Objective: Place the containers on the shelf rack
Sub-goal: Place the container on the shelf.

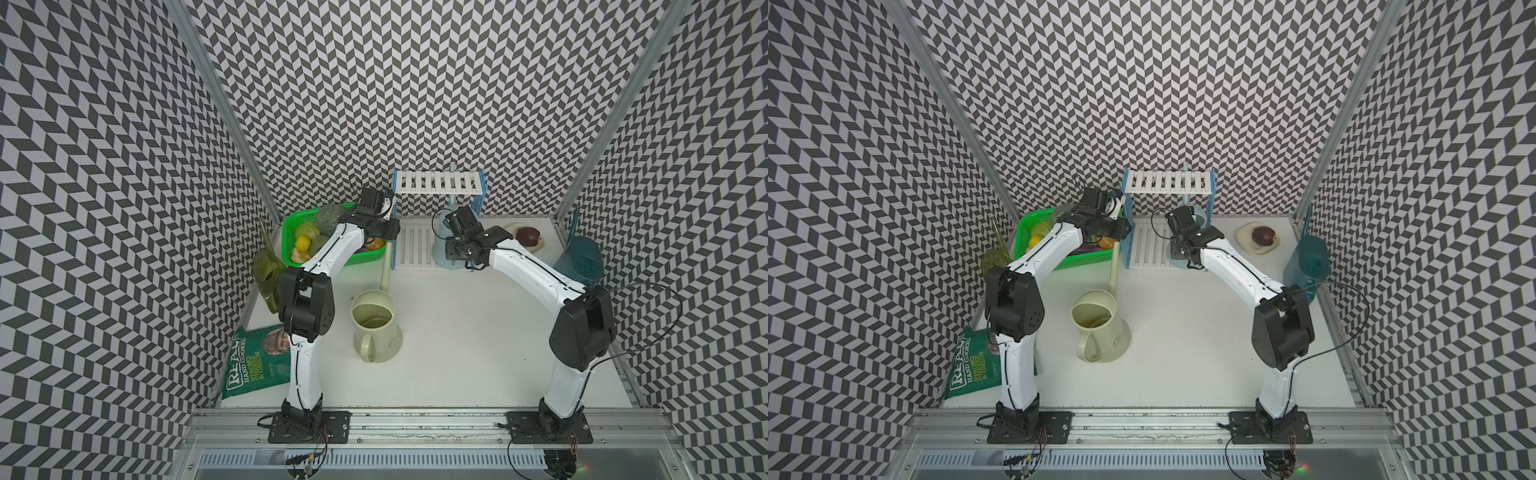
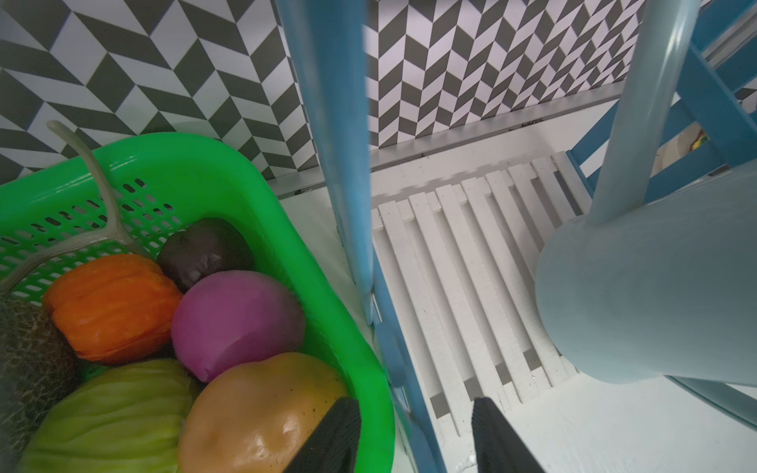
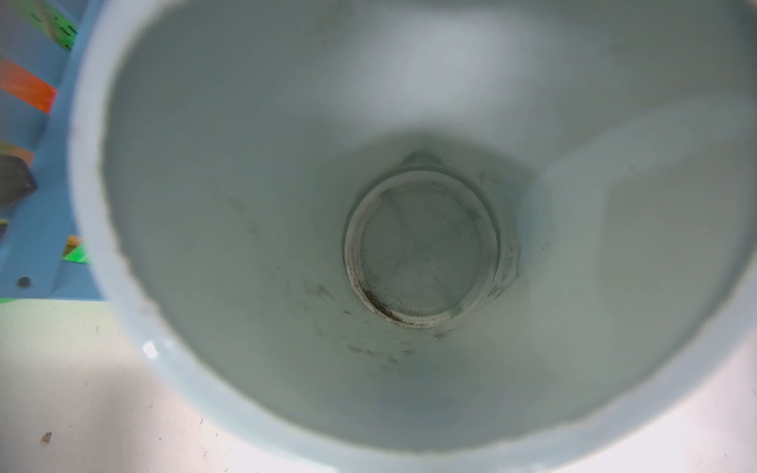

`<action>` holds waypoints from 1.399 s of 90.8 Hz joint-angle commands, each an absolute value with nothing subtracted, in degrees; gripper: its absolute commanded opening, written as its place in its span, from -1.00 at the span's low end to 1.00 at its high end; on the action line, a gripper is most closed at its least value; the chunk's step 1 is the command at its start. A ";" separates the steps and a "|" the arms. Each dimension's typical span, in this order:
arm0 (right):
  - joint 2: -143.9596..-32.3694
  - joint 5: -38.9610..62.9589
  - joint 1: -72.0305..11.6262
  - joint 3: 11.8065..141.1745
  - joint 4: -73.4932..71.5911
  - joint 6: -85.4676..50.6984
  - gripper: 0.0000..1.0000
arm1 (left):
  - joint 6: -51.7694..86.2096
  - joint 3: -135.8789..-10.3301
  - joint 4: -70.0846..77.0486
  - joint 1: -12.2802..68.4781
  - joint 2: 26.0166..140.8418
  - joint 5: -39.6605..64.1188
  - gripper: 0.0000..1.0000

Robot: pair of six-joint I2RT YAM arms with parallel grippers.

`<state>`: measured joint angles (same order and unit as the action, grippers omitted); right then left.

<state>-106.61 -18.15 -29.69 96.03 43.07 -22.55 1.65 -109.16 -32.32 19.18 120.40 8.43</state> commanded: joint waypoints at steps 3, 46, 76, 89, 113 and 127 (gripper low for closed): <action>-106.74 -19.01 -29.19 95.73 36.95 -23.14 -0.89 | 1.98 -108.13 -31.76 19.75 121.05 6.53 0.03; -108.90 -20.44 -28.17 96.80 35.46 -24.20 -0.90 | 2.43 -106.84 -32.20 21.13 121.84 4.23 -0.28; -108.99 -19.95 -28.26 98.20 37.82 -23.85 -0.91 | 2.47 -103.85 -31.96 21.40 120.34 3.97 -0.35; -110.39 -19.50 -28.13 99.13 38.58 -23.62 -0.83 | 2.46 -103.19 -31.64 21.38 120.15 3.83 -0.35; -111.42 -19.57 -28.04 101.14 40.35 -23.47 -0.39 | 2.17 -103.17 -31.55 21.44 120.02 3.66 -0.34; -111.12 -19.48 -28.07 101.51 40.46 -23.29 -0.32 | 2.07 -102.84 -31.34 21.39 119.82 3.81 -0.34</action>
